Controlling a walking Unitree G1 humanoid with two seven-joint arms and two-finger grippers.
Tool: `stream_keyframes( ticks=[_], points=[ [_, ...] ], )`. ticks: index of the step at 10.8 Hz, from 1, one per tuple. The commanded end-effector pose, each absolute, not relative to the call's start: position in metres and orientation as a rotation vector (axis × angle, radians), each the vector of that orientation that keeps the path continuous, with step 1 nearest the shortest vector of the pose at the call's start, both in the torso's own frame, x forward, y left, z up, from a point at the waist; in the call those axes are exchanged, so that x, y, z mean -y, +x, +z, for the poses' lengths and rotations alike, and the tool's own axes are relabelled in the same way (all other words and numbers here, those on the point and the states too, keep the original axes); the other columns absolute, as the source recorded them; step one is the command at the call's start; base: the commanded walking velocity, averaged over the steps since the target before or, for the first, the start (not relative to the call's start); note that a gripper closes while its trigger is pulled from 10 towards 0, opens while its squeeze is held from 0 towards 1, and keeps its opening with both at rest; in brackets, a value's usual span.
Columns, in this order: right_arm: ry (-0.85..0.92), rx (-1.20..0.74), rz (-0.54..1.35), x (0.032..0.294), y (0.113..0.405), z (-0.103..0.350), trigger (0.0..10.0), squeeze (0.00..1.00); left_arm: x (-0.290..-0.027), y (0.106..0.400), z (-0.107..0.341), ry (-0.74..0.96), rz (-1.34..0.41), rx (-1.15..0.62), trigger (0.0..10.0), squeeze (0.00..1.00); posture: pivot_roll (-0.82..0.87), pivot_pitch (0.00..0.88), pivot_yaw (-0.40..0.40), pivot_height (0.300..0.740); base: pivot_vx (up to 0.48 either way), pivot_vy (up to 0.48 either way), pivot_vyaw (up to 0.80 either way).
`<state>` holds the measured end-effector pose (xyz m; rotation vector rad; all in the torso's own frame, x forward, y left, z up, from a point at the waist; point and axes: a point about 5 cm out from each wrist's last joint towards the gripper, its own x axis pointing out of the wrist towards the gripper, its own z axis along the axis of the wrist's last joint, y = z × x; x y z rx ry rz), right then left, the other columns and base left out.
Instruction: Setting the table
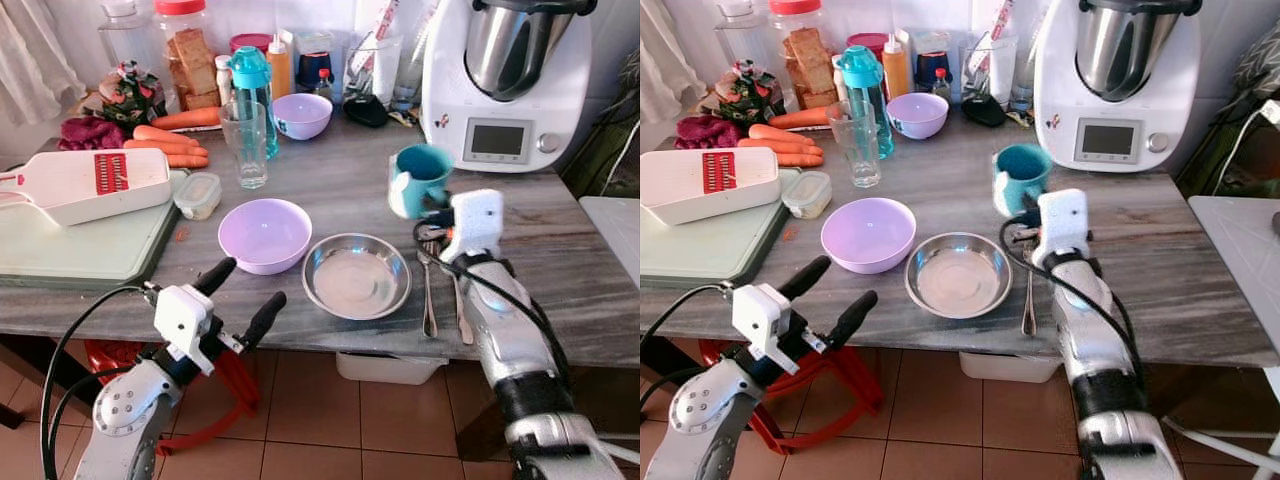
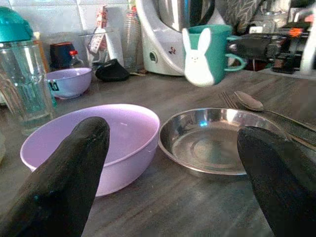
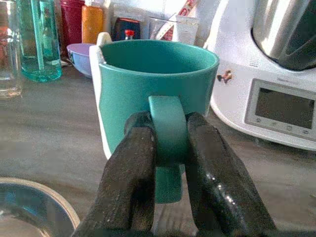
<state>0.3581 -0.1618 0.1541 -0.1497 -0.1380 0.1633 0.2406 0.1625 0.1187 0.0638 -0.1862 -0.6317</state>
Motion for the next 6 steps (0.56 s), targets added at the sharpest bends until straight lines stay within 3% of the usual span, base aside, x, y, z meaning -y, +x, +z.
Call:
stream_keyframes(
  ticks=[1, 6],
  points=[
    [-0.139, 0.156, 0.194, 0.156, 0.364, 0.159, 10.0, 0.0, -0.163, 0.241, 0.119, 0.061, -0.656, 0.176, 10.0, 0.0, 0.01, 0.067, -0.01, 0.74, 0.0, 0.0, 0.0],
    [-0.115, 0.065, 0.229, 0.155, 0.364, 0.133, 10.0, 0.0, -0.161, 0.243, 0.117, 0.06, -0.672, 0.174, 10.0, 0.0, 0.02, 0.064, -0.005, 0.74, 0.0, 0.0, 0.0]
  ],
)
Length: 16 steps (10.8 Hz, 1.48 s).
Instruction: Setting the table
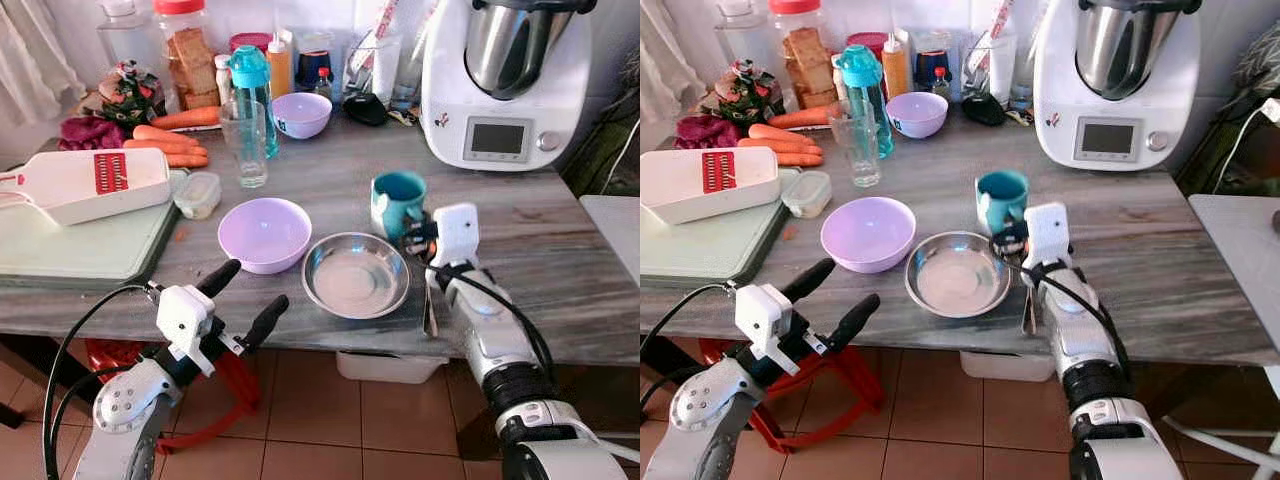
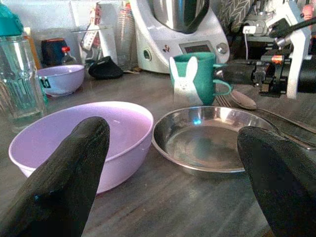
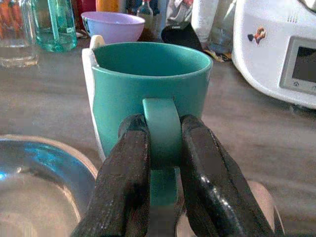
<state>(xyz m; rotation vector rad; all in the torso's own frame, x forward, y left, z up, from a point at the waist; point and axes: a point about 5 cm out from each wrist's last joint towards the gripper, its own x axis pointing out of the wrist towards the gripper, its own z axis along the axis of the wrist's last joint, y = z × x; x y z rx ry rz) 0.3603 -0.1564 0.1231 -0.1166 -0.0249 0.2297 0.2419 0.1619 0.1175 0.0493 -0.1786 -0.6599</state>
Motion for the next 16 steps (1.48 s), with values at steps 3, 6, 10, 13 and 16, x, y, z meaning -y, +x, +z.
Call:
stream_keyframes(
  ticks=[3, 6, 10, 13, 16],
  points=[
    [-0.112, 0.056, 0.233, 0.157, 0.365, 0.127, 10.0, 0.0, -0.159, 0.244, 0.119, 0.054, -0.679, 0.177, 10.0, 0.0, 0.02, 0.066, -0.007, 0.74, 0.0, 0.0, 0.0],
    [-0.131, 0.06, 0.268, 0.154, 0.366, 0.126, 10.0, 0.0, -0.156, 0.243, 0.12, 0.052, -0.682, 0.181, 10.0, 0.0, 0.02, 0.067, -0.007, 0.74, 0.0, 0.0, 0.0],
    [-0.158, 0.043, 0.274, 0.159, 0.366, 0.12, 10.0, 0.0, -0.155, 0.243, 0.121, 0.043, -0.676, 0.181, 10.0, 0.0, 0.03, 0.071, -0.008, 0.74, 0.0, 0.0, 0.0],
    [-0.166, 0.037, 0.272, 0.162, 0.369, 0.121, 10.0, 0.0, -0.156, 0.244, 0.122, 0.048, -0.665, 0.181, 10.0, 0.0, 0.05, 0.072, 0.0, 0.74, 0.0, 0.0, 0.0],
    [-0.157, 0.057, 0.264, 0.165, 0.371, 0.125, 10.0, 1.0, -0.156, 0.244, 0.121, 0.047, -0.665, 0.179, 10.0, 0.0, 0.04, 0.07, 0.003, 0.74, 0.0, 0.0, 0.0]
  ],
)
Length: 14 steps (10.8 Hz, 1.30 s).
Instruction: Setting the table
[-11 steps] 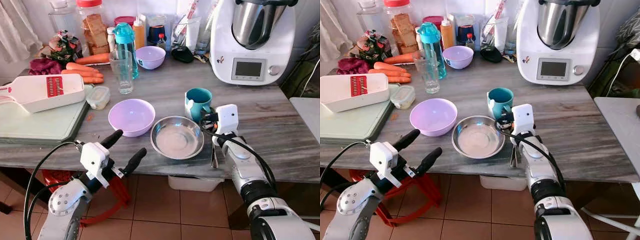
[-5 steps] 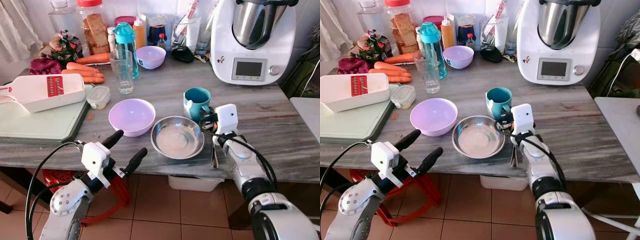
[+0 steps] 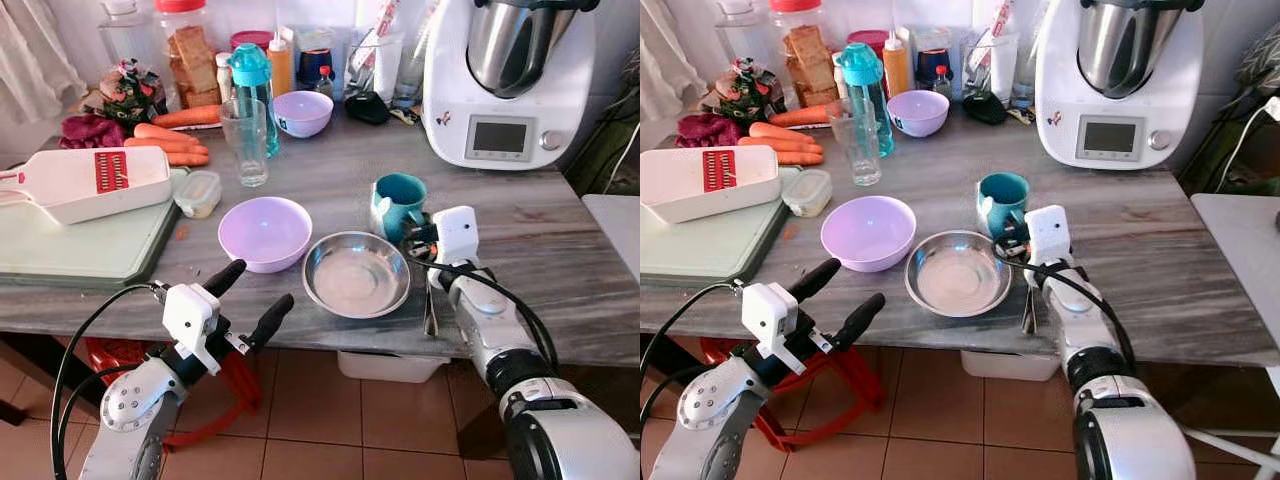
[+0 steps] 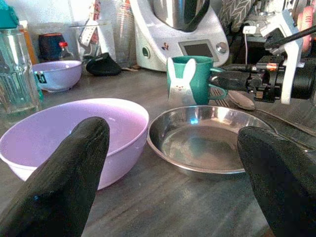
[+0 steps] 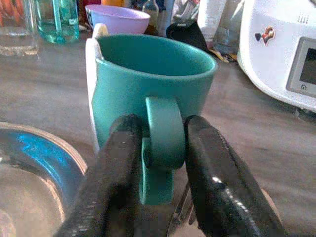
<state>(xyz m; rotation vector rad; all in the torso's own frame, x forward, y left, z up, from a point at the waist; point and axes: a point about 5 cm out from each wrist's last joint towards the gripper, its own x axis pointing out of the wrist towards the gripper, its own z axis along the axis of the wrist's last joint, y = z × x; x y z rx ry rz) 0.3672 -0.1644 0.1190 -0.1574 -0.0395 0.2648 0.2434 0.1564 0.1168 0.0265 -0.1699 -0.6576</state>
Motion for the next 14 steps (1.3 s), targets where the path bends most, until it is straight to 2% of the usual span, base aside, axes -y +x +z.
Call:
stream_keyframes(
  ticks=[1, 8, 11, 14],
  points=[
    [-0.151, 0.072, 0.267, 0.165, 0.37, 0.127, 10.0, 1.0, -0.156, 0.245, 0.121, 0.048, -0.666, 0.179, 10.0, 0.0, 0.04, 0.07, 0.003, 0.74, 0.0, 0.0, 0.0],
    [-0.095, 0.236, 0.25, 0.161, 0.358, 0.14, 10.0, 1.0, -0.152, 0.246, 0.121, 0.038, -0.657, 0.186, 10.0, 0.0, 0.03, 0.059, -0.003, 0.74, 0.0, 0.0, 0.0],
    [-0.132, 0.307, 0.264, 0.158, 0.332, 0.144, 10.0, 1.0, -0.15, 0.247, 0.12, 0.031, -0.658, 0.191, 10.0, 0.0, 0.02, 0.051, -0.016, 0.74, 0.0, 0.0, 0.0],
    [-0.125, 0.257, 0.236, 0.161, 0.309, 0.131, 10.0, 1.0, -0.152, 0.249, 0.118, 0.025, -0.64, 0.187, 10.0, 0.0, 0.02, 0.03, -0.026, 0.74, 0.0, 0.0, 0.0]
  ],
)
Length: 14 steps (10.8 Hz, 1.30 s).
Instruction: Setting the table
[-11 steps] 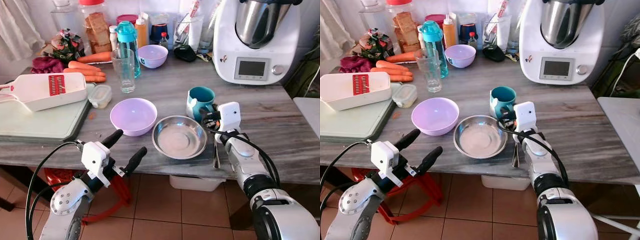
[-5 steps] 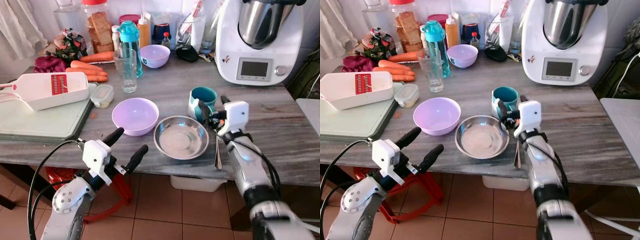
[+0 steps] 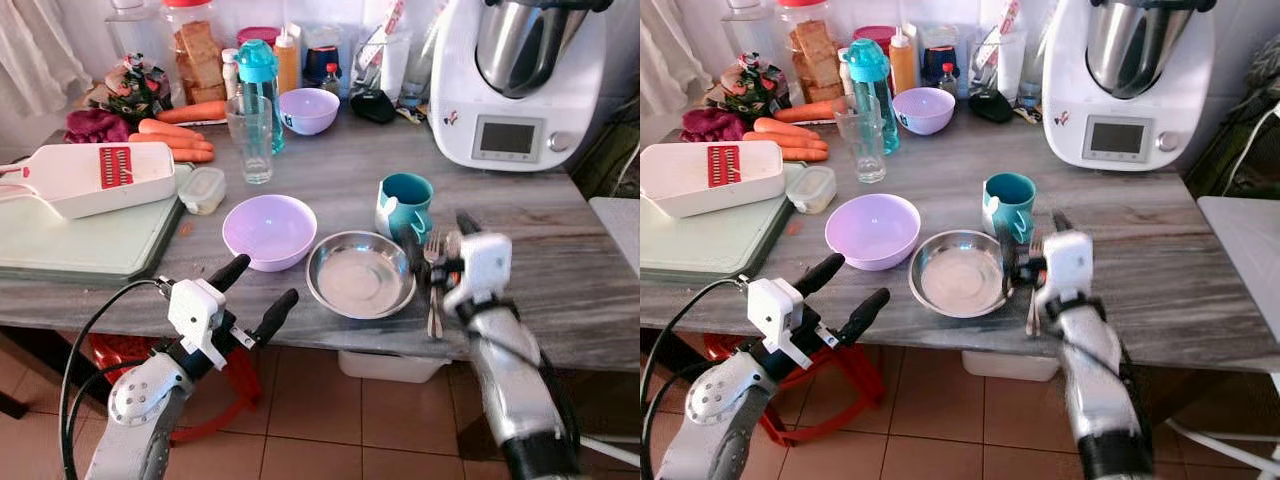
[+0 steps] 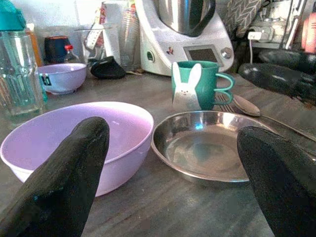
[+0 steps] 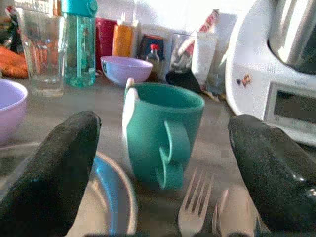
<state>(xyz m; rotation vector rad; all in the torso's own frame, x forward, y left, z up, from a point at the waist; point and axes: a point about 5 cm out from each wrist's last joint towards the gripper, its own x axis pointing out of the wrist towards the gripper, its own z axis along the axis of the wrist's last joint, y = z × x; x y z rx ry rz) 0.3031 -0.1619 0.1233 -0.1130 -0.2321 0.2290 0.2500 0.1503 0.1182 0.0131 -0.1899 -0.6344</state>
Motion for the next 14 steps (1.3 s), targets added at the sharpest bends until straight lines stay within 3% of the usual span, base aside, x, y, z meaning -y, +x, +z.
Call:
stream_keyframes(
  ticks=[1, 5, 6, 7, 8, 9, 10, 13, 14],
  points=[
    [-0.115, 0.23, 0.262, 0.151, 0.296, 0.124, 10.0, 1.0, -0.158, 0.257, 0.116, 0.021, -0.576, 0.184, 10.0, 0.0, 0.02, 0.013, -0.034, 0.74, 0.0, 0.0, 0.0],
    [-0.087, 0.166, 0.267, 0.138, 0.272, 0.113, 10.0, 1.0, -0.187, 0.282, 0.108, 0.027, -0.259, 0.173, 10.0, 0.0, 0.02, 0.0, -0.048, 0.74, 0.0, 0.0, 0.0],
    [-0.127, 0.179, 0.27, 0.138, 0.274, 0.117, 10.0, 0.84, -0.196, 0.285, 0.111, 0.069, -0.161, 0.205, 10.0, 0.0, 0.02, 0.0, -0.048, 0.74, 0.0, 0.0, 0.8],
    [-0.144, 0.186, 0.273, 0.137, 0.275, 0.118, 10.0, 0.84, -0.198, 0.285, 0.113, 0.082, -0.136, 0.216, 10.0, 0.0, 0.02, 0.0, -0.048, 0.74, 0.0, 0.0, 0.8],
    [-0.161, 0.195, 0.276, 0.137, 0.275, 0.121, 10.0, 0.66, -0.204, 0.287, 0.111, 0.079, -0.078, 0.204, 10.0, 0.0, 0.01, 0.0, -0.04, 0.74, 0.0, 0.0, 0.8],
    [-0.186, 0.203, 0.301, 0.133, 0.273, 0.122, 10.0, 0.57, -0.206, 0.291, 0.11, 0.093, -0.042, 0.2, 10.0, 0.0, 0.01, 0.0, -0.037, 0.74, 0.0, 0.0, 0.8],
    [-0.155, 0.183, 0.295, 0.132, 0.271, 0.118, 10.0, 0.36, -0.207, 0.295, 0.109, 0.103, 0.004, 0.187, 10.0, 0.0, 0.01, 0.0, -0.036, 0.74, 0.0, 0.0, 0.8],
    [-0.185, 0.2, 0.276, 0.136, 0.276, 0.122, 10.0, 0.28, -0.213, 0.302, 0.105, 0.167, 0.137, 0.154, 10.0, 0.0, 0.01, 0.0, -0.028, 0.74, 0.0, 0.0, 0.8],
    [-0.181, 0.206, 0.283, 0.133, 0.277, 0.124, 10.0, 0.11, -0.214, 0.303, 0.104, 0.16, 0.167, 0.146, 10.0, 0.0, 0.01, 0.0, -0.028, 0.74, 0.0, 0.0, 0.8]
  ],
)
